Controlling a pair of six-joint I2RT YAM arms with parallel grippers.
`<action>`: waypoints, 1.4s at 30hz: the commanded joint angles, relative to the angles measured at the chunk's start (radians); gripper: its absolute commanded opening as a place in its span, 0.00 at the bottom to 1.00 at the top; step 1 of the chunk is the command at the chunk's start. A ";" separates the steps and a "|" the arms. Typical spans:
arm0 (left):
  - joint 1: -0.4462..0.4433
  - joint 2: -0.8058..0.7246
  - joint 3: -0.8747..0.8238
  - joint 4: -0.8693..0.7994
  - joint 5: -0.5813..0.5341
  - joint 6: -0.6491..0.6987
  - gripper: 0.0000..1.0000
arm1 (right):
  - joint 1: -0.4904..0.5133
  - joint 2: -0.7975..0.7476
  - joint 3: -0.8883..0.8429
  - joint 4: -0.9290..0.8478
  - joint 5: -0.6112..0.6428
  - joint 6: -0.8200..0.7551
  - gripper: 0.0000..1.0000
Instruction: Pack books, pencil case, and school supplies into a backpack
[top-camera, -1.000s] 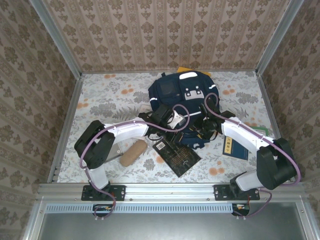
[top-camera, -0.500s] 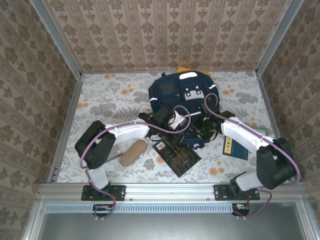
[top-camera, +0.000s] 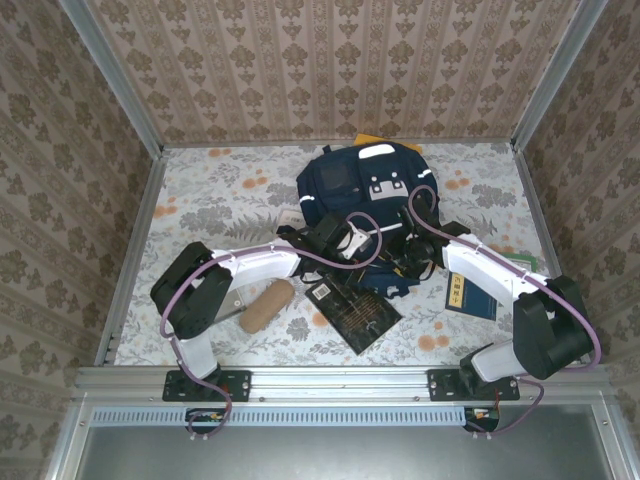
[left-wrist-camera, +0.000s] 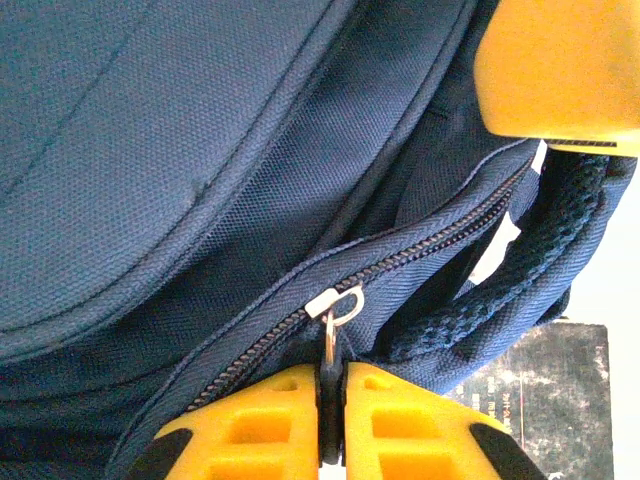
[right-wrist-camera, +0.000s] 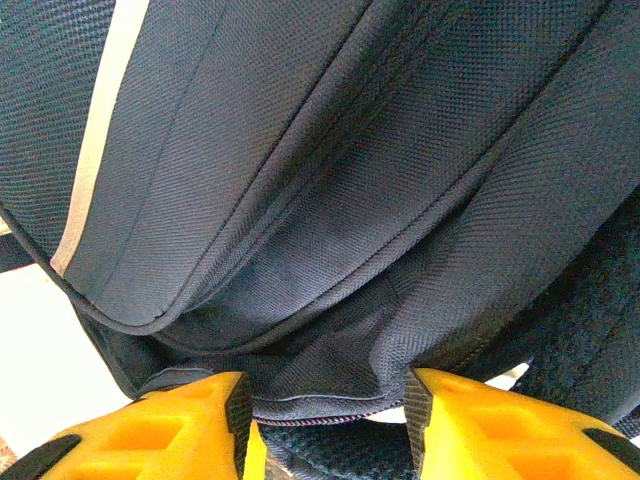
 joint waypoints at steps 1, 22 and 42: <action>0.003 0.014 -0.022 -0.002 -0.037 -0.003 0.00 | 0.010 -0.028 0.002 -0.013 -0.005 -0.008 0.47; -0.031 -0.116 -0.094 -0.007 0.028 0.065 0.00 | 0.011 0.015 -0.038 0.045 -0.029 0.054 0.50; 0.172 -0.058 0.045 -0.284 -0.224 0.128 0.00 | -0.075 -0.167 -0.029 -0.085 0.094 -0.080 0.00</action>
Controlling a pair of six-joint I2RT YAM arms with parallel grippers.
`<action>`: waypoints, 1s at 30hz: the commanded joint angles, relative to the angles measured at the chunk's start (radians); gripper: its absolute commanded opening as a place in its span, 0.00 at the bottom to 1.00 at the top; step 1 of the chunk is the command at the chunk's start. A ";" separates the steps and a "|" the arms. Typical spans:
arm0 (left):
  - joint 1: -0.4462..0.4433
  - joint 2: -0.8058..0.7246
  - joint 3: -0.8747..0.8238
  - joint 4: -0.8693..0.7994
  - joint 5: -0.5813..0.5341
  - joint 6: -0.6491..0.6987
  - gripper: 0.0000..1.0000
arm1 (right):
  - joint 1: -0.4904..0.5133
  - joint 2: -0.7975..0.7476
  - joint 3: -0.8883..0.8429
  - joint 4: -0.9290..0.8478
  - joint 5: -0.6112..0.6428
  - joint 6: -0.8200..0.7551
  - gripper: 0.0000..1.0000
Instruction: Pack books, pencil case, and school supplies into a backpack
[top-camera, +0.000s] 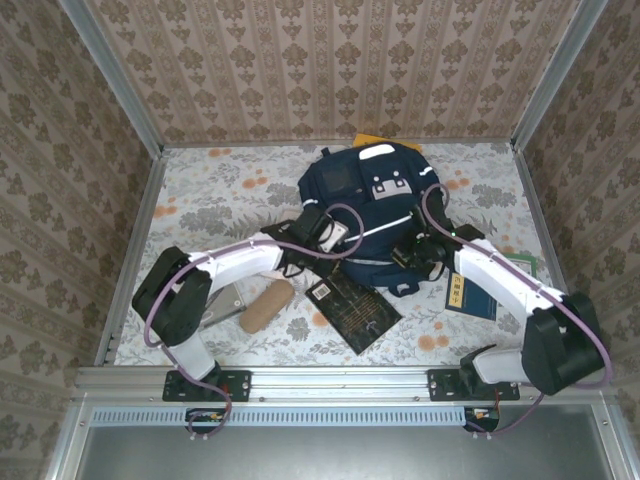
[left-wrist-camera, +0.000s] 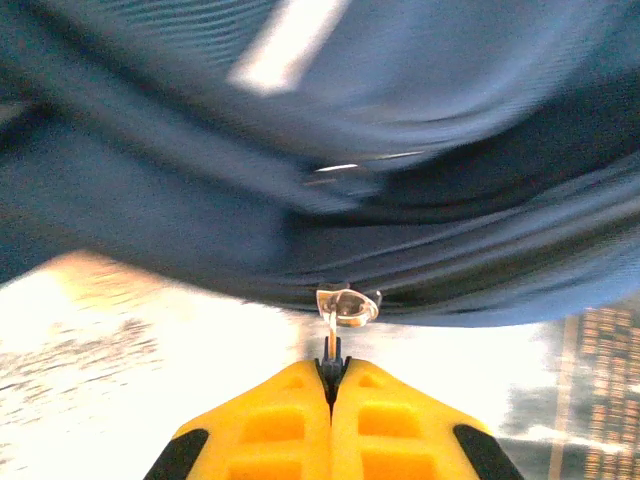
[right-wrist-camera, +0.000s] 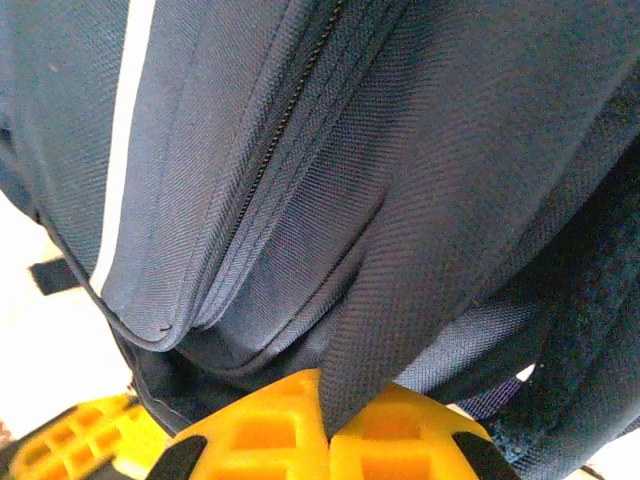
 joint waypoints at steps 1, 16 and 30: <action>0.076 0.054 0.083 -0.110 -0.082 0.034 0.00 | -0.014 -0.070 -0.001 -0.064 0.062 -0.067 0.00; 0.304 0.415 0.520 -0.177 -0.160 0.018 0.00 | -0.032 -0.165 0.038 -0.134 0.072 -0.154 0.00; 0.381 0.498 0.799 -0.260 -0.147 0.071 0.00 | 0.000 0.024 0.272 -0.027 -0.060 -0.221 0.00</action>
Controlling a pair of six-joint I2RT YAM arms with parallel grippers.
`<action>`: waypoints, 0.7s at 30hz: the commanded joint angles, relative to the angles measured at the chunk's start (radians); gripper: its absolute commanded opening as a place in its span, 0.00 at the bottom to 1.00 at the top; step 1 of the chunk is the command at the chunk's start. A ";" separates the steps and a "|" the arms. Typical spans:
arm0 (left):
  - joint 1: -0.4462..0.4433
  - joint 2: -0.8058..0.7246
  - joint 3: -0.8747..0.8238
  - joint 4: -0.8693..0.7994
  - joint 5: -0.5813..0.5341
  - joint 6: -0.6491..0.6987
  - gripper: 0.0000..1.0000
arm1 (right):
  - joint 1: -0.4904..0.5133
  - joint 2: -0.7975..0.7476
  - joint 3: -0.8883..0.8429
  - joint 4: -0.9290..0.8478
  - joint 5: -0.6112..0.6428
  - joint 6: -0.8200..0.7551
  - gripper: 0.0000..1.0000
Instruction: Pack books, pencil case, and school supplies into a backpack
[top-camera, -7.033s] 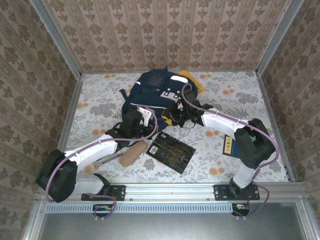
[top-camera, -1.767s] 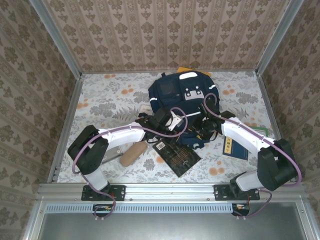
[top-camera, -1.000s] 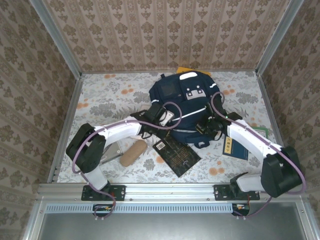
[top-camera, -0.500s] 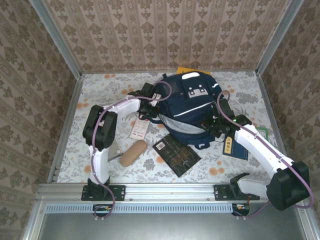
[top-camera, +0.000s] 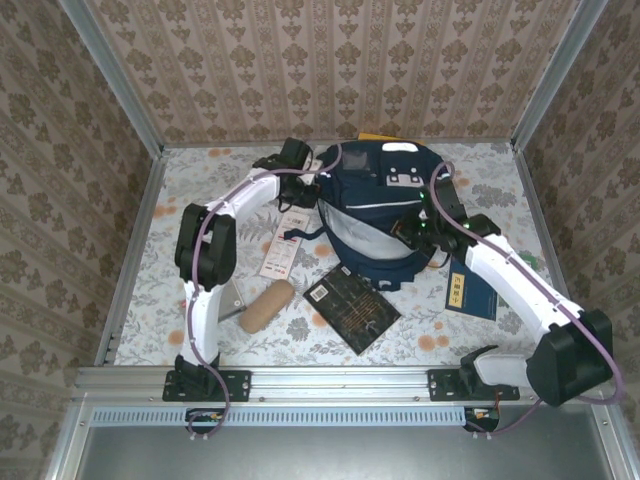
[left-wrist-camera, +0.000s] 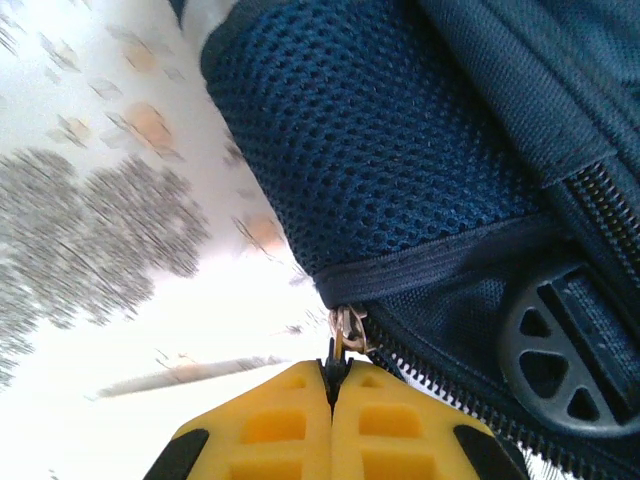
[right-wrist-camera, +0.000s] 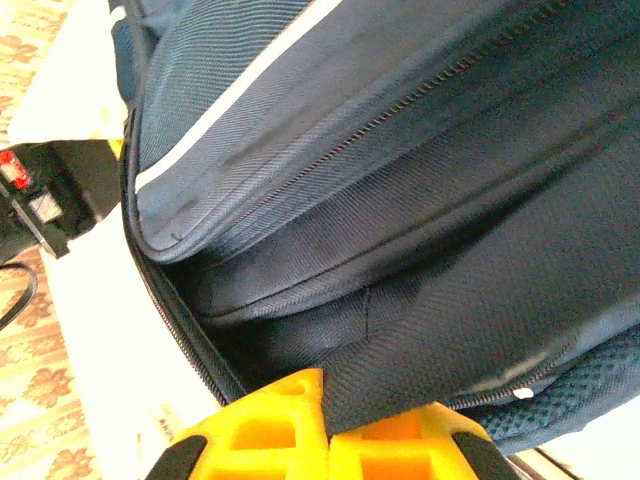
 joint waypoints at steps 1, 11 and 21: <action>0.083 0.030 0.077 0.008 -0.118 0.025 0.00 | 0.020 0.050 0.118 -0.030 -0.023 -0.061 0.00; 0.095 -0.107 -0.074 0.124 0.031 -0.036 0.40 | 0.031 0.199 0.218 -0.021 0.019 -0.096 0.00; 0.097 -0.306 -0.379 0.282 0.164 -0.220 0.44 | 0.040 0.269 0.282 0.009 -0.060 -0.123 0.00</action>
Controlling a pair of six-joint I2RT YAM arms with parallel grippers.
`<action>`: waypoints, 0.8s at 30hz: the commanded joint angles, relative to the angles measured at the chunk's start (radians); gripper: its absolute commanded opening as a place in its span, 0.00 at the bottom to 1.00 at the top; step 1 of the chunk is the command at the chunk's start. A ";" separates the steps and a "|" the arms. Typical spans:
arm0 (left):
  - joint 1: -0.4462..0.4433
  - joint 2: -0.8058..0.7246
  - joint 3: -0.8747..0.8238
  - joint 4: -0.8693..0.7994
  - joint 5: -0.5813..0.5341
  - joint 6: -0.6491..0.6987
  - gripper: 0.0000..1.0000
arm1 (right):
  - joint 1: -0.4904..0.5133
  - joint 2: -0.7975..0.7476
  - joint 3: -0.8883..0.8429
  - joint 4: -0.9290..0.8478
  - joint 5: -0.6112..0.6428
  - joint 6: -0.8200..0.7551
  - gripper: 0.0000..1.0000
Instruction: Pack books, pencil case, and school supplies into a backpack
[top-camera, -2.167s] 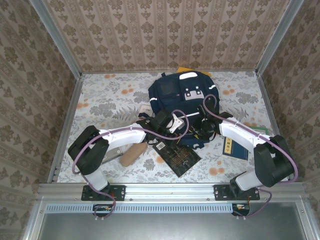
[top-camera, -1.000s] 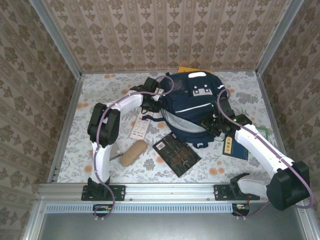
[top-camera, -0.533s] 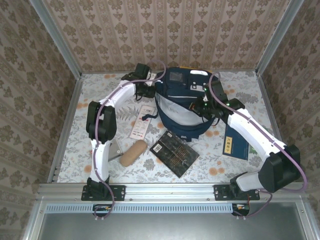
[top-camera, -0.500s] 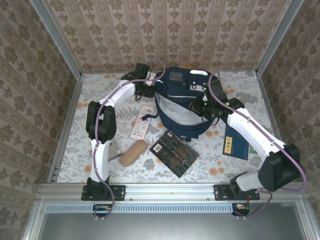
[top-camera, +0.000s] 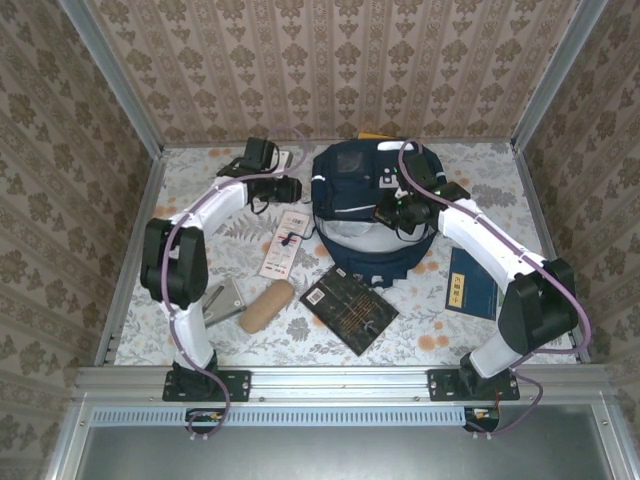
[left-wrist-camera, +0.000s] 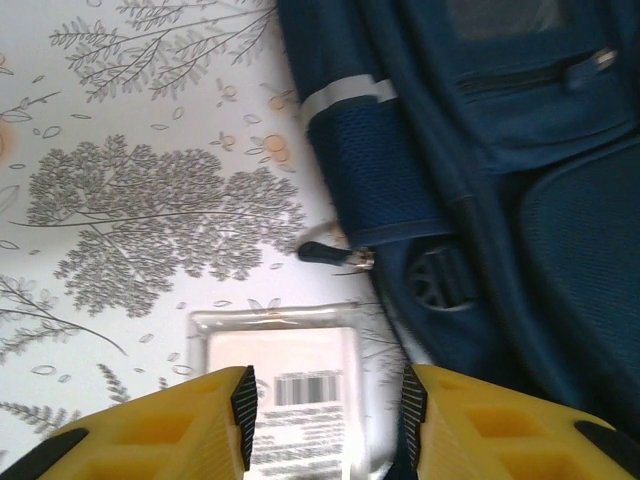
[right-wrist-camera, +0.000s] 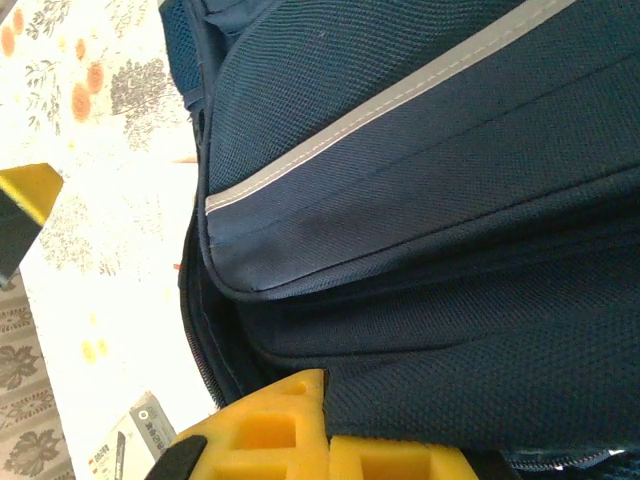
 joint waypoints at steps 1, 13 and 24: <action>-0.008 -0.032 -0.078 0.088 0.059 -0.123 0.44 | 0.018 0.009 0.057 0.060 -0.043 -0.034 0.00; -0.107 0.301 0.200 -0.052 -0.043 -0.156 0.41 | 0.107 -0.052 0.090 0.059 -0.057 -0.059 0.00; -0.135 0.593 0.702 -0.094 0.041 -0.172 0.42 | 0.212 0.036 0.142 0.189 -0.083 0.027 0.00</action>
